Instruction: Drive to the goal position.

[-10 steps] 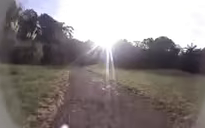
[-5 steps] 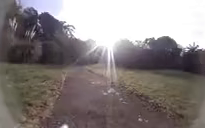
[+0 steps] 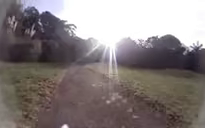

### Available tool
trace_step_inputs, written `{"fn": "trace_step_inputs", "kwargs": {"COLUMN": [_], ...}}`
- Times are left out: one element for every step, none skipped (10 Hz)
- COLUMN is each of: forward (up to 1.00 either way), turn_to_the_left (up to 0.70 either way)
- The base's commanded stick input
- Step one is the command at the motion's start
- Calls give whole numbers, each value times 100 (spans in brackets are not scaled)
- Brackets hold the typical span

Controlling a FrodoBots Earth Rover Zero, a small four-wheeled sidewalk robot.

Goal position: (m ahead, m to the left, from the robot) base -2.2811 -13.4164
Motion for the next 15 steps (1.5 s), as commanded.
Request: {"fn": "trace_step_inputs", "kwargs": {"forward": [85, 85, 85, 85, 85, 85, 85, 85, 85, 85, 85, 85, 85, 85, 85], "turn_to_the_left": [34, 34, 34, 34, 34, 34, 29, 10, 0, 0, 0, 0, 0, 0, 0]}}
